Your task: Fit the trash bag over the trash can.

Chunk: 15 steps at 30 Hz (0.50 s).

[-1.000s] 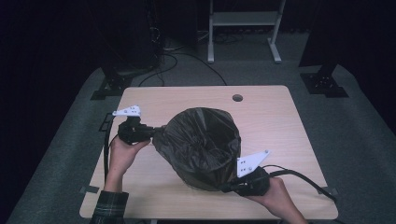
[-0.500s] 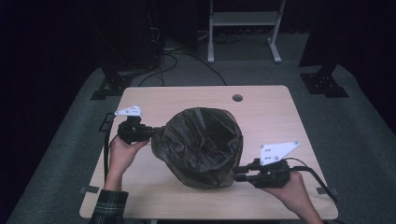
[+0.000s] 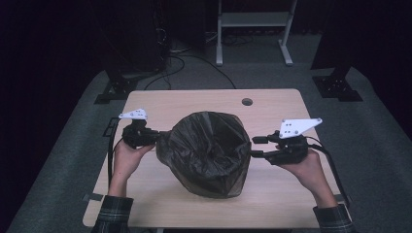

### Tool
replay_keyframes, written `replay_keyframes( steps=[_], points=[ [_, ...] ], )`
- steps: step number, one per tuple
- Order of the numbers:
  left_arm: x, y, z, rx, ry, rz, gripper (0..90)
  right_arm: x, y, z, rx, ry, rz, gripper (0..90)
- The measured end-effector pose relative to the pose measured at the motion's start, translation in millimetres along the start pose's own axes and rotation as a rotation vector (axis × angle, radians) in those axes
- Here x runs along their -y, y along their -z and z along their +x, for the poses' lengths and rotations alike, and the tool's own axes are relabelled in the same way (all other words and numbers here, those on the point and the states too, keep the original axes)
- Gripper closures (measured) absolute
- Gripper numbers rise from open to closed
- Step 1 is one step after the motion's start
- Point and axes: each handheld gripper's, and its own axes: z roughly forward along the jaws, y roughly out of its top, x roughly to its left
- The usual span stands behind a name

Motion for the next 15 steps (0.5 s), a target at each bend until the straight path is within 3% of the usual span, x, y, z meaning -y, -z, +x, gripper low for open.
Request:
replay_keyframes(
  steps=[5, 10, 11, 12, 13, 15],
  points=[
    [-0.5, -2.1, -0.5, 0.006, -0.002, 0.003, 90.0, 0.1, -3.1, -1.8, -0.041, 0.029, -0.001, 52.9],
    [-0.1, -3.9, -1.0, 0.009, -0.003, 0.005, 90.0, 2.1, -7.8, -1.9, -0.035, 0.046, 0.030, 55.7],
    [-0.2, -4.1, -0.8, 0.010, -0.003, 0.004, 90.0, 1.6, -10.0, -1.5, -0.046, 0.051, 0.017, 63.1],
    [-0.2, -4.2, -0.9, 0.011, -0.003, 0.003, 90.0, 1.6, -10.0, -1.5, -0.046, 0.051, 0.017, 63.1],
    [-0.2, -4.0, -1.3, 0.012, -0.003, 0.002, 90.0, 1.3, -10.9, -1.6, -0.055, 0.042, 0.015, 76.0],
    [-0.2, -3.9, -1.5, 0.013, -0.003, 0.004, 90.0, 1.4, -11.3, -2.4, -0.065, 0.037, 0.020, 80.9]
  ],
)
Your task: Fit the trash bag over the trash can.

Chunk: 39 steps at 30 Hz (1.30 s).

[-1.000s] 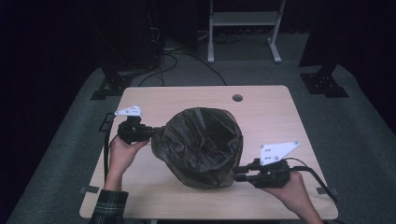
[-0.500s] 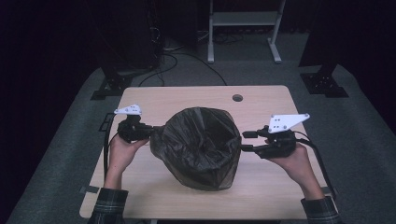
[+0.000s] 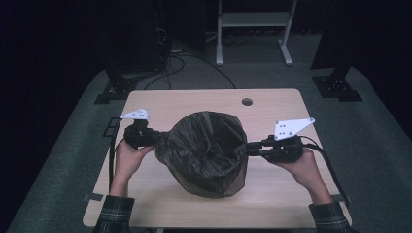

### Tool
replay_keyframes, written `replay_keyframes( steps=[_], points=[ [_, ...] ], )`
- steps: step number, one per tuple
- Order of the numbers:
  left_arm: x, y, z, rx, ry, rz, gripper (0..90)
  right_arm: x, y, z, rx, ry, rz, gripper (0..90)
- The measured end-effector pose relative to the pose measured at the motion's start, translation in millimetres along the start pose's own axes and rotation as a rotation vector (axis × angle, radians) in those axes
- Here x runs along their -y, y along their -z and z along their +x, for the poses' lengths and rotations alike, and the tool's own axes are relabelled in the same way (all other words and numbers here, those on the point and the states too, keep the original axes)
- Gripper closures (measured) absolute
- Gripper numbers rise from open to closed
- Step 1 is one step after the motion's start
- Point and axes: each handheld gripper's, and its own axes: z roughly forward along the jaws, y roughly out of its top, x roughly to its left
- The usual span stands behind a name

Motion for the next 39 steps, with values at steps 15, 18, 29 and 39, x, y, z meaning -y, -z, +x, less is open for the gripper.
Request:
replay_keyframes(
  steps=[15, 18, 29, 39],
  points=[
    [10.2, -16.6, 10.1, -0.028, 0.026, 0.057, 90.0, 11.7, -16.5, -8.9, 0.002, -0.083, 0.072, 90.0],
    [14.7, -22.7, 14.9, -0.027, 0.036, 0.060, 90.0, 13.8, -22.6, -10.4, 0.006, -0.094, 0.083, 90.0],
    [24.5, -35.7, 30.5, -0.035, 0.082, 0.065, 90.0, 16.3, -30.1, -18.1, 0.058, -0.134, 0.114, 90.0],
    [28.4, -36.7, 30.5, -0.034, 0.070, 0.065, 90.0, 36.8, -45.2, -24.7, 0.066, -0.183, 0.225, 90.0]
  ],
)
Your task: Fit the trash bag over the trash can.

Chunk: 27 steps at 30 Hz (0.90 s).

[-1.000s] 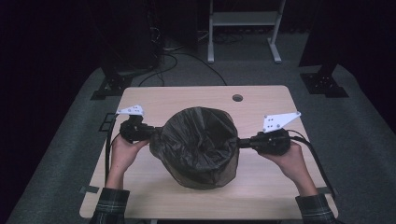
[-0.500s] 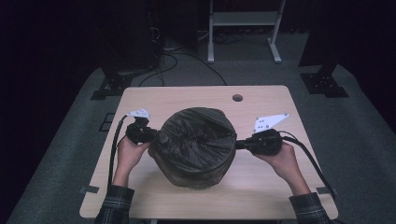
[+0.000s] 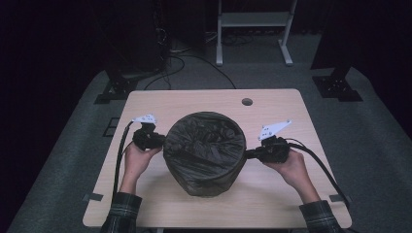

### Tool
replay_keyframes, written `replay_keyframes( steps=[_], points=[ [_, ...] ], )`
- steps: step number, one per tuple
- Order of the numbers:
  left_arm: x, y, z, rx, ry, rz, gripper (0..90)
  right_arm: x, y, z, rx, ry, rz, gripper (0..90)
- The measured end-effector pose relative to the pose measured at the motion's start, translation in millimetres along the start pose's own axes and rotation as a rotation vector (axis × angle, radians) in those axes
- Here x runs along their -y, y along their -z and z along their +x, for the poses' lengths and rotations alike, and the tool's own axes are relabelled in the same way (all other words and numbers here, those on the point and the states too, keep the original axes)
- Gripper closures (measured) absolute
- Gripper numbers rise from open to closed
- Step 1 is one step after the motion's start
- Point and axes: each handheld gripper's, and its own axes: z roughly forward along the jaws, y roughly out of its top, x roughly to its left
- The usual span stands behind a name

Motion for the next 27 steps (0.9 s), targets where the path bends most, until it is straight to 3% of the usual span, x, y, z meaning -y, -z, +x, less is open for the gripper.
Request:
replay_keyframes(
  steps=[1, 6, 13, 17, 20, 21, 22, 24, 27],
  points=[
    [5.2, -3.6, 4.2, -0.022, 0.008, 0.048, 90.0, -0.2, -1.4, 1.5, -0.002, 0.007, -0.004, 90.0],
    [16.7, -8.3, 12.2, -0.035, 0.036, 0.078, 90.0, -1.9, -6.3, 3.1, -0.014, 0.014, 0.001, 90.0],
    [26.5, -17.5, 15.8, -0.040, 0.039, 0.133, 90.0, 5.3, -19.2, 4.9, 0.000, 0.017, 0.087, 90.0],
    [29.4, -19.4, 17.3, -0.070, 0.030, 0.164, 90.0, 7.5, -28.3, 6.7, 0.008, 0.028, 0.123, 90.0],
    [32.0, -18.4, 19.0, -0.063, 0.032, 0.158, 90.0, 9.7, -30.8, 5.2, 0.016, 0.025, 0.134, 90.0],
    [34.2, -14.6, 20.5, -0.030, 0.045, 0.115, 90.0, 9.5, -30.1, 5.0, 0.023, 0.029, 0.130, 90.0],
    [34.2, -14.6, 20.5, -0.030, 0.045, 0.115, 90.0, 9.5, -30.1, 5.0, 0.023, 0.029, 0.130, 90.0],
    [35.3, -9.8, 20.5, -0.019, 0.051, 0.080, 79.6, 7.4, -25.5, 6.4, 0.021, 0.039, 0.095, 76.7],
    [34.8, 3.1, 14.2, -0.015, 0.023, 0.052, 61.7, 3.9, -14.9, 6.6, 0.045, 0.034, 0.037, 57.2]
  ],
)
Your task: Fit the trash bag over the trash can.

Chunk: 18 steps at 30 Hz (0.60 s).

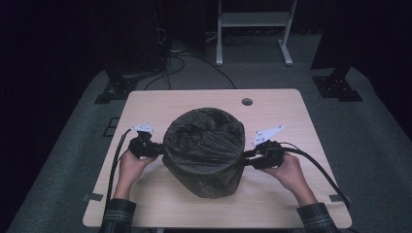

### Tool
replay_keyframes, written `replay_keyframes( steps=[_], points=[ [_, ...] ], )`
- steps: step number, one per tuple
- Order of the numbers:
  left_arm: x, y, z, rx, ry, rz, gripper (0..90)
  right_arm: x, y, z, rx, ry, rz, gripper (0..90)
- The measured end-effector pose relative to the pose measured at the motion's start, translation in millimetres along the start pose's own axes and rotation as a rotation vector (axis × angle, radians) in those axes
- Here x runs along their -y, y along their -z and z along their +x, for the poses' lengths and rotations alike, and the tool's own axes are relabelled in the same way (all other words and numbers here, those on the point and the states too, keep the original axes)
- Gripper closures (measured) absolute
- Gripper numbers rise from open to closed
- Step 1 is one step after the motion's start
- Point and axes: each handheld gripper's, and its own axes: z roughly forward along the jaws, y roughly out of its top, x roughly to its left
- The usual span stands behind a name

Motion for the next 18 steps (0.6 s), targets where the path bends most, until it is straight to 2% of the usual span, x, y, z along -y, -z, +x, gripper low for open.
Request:
replay_keyframes(
  steps=[1, 2, 3, 4, 6, 7, 8, 9, 10, 11, 12, 13, 15, 16, 17, 18],
  points=[
    [0.0, 0.0, 0.0, 0.000, 0.000, 0.000, 55.8, 0.0, 0.0, 0.0, 0.000, 0.000, 0.000, 57.2],
    [2.2, 10.5, -5.3, 0.003, -0.026, -0.033, 49.2, -1.4, 8.2, -0.1, 0.015, 0.003, -0.034, 46.9],
    [2.2, 10.5, -5.3, 0.003, -0.026, -0.033, 41.0, -1.4, 8.2, -0.1, 0.015, 0.003, -0.034, 46.9],
    [5.0, 17.9, -9.8, -0.017, -0.058, -0.050, 33.5, -3.0, 15.6, 0.0, 0.024, 0.003, -0.069, 37.2],
    [9.6, 25.5, -17.2, -0.044, -0.098, -0.056, 18.2, -4.7, 24.2, -0.3, 0.028, 0.001, -0.106, 27.4],
    [9.6, 25.5, -17.2, -0.044, -0.098, -0.056, 13.2, -4.7, 24.2, -0.3, 0.028, 0.001, -0.106, 27.4],
    [11.3, 27.6, -19.9, -0.056, -0.118, -0.058, 13.2, -6.1, 29.4, -1.2, 0.036, -0.013, -0.119, 22.7],
    [13.9, 30.5, -24.2, -0.069, -0.139, -0.057, 7.3, -6.6, 32.5, -2.0, 0.028, -0.019, -0.129, 18.5],
    [16.1, 32.8, -27.4, -0.064, -0.150, -0.053, 2.5, -6.9, 37.9, -2.7, 0.017, -0.019, -0.153, 15.3],
    [18.8, 35.3, -30.1, -0.055, -0.167, -0.053, 1.0, -7.2, 42.3, -2.7, 0.014, -0.018, -0.166, 12.6],
    [24.5, 39.1, -36.6, -0.059, -0.199, -0.053, 0.0, -7.9, 50.0, -2.4, 0.001, -0.012, -0.198, 12.3],
    [27.7, 40.3, -39.4, -0.059, -0.213, -0.045, 0.0, -8.5, 55.4, -2.2, -0.018, -0.011, -0.228, 11.1],
    [30.2, 41.0, -40.9, -0.054, -0.223, -0.040, 0.0, -10.7, 62.4, -1.5, -0.031, -0.008, -0.261, 10.1],
    [38.6, 41.5, -45.2, -0.042, -0.235, -0.020, 0.0, -13.8, 66.6, 0.0, -0.023, 0.000, -0.273, 10.1],
    [38.6, 41.5, -45.2, -0.042, -0.235, -0.020, 0.0, -13.8, 66.6, 0.0, -0.023, 0.000, -0.273, 10.1],
    [45.1, 40.6, -48.3, -0.039, -0.248, 0.001, 0.0, -19.4, 72.1, 2.7, -0.019, 0.016, -0.283, 10.0]
  ],
)
